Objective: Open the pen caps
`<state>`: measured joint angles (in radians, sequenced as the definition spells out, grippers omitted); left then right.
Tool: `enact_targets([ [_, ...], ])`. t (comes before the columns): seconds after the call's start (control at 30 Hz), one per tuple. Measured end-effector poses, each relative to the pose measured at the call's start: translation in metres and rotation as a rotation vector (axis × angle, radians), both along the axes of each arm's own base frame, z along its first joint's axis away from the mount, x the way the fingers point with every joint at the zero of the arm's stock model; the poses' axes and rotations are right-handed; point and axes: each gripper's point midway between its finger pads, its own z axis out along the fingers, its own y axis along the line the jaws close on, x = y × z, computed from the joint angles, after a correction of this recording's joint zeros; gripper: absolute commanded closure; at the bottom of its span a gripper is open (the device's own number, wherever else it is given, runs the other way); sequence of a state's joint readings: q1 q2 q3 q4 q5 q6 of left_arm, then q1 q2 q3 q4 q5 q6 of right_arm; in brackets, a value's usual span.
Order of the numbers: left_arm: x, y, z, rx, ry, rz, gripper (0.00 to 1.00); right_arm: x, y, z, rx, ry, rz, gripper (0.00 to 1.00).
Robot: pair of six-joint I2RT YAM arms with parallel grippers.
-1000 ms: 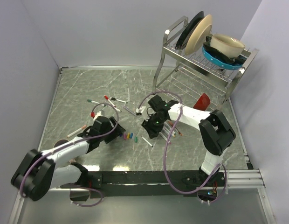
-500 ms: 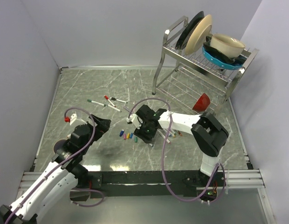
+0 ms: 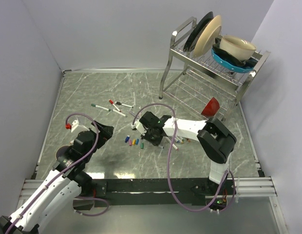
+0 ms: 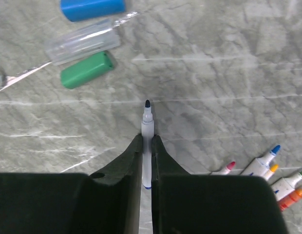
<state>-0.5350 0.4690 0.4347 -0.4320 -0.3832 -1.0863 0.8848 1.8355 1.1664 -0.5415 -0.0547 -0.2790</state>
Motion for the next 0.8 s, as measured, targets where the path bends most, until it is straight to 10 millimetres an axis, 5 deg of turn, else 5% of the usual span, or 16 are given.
enact_targets([
  [0.27,0.000,0.000,0.000,-0.001,0.000,-0.001,0.01,0.022,-0.018,0.001,-0.015,-0.029,-0.073,0.85],
  [0.5,0.002,-0.006,-0.006,-0.001,0.015,-0.019,0.01,0.047,-0.045,0.003,-0.046,-0.065,-0.161,0.56],
  [0.8,0.011,-0.027,-0.025,-0.005,0.062,-0.097,0.01,0.061,-0.062,0.020,-0.018,-0.079,-0.213,0.53],
])
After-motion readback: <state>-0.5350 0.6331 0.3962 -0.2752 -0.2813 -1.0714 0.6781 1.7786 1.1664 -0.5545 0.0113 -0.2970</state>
